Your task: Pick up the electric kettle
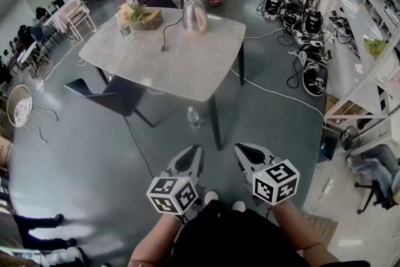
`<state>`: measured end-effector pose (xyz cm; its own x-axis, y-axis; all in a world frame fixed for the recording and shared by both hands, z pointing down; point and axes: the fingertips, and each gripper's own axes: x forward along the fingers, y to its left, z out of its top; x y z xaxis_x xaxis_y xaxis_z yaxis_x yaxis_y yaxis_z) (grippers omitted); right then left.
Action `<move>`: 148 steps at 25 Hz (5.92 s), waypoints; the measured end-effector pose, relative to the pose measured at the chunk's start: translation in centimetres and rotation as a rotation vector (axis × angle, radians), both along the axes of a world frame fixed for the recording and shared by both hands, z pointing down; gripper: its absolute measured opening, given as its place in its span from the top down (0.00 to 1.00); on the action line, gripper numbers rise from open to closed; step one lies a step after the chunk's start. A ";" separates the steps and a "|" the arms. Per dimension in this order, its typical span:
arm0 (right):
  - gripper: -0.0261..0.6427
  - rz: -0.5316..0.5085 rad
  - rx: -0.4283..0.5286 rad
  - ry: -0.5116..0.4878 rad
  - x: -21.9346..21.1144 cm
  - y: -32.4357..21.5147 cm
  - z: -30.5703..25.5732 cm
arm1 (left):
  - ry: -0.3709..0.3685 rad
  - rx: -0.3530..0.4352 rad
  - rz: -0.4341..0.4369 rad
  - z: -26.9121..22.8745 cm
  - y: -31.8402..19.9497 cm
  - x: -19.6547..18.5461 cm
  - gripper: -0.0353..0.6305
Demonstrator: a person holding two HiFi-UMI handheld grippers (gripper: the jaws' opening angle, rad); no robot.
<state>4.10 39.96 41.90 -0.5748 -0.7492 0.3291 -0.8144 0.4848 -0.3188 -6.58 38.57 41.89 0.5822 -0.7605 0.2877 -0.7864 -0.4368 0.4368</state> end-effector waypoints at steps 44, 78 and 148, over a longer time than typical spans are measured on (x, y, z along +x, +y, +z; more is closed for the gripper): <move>0.95 -0.042 -0.037 -0.062 3.5 -21.3 2.4 | -0.002 0.035 -0.034 1.0 -22.1 3.3 0.90; 0.95 -0.015 -0.026 -0.013 -2.1 -46.7 1.9 | -0.055 0.003 0.069 2.3 -45.3 -0.9 0.90; 0.79 0.037 -0.192 0.374 -1.4 -78.2 10.9 | -0.124 -0.004 -0.105 8.4 -75.7 -2.2 0.73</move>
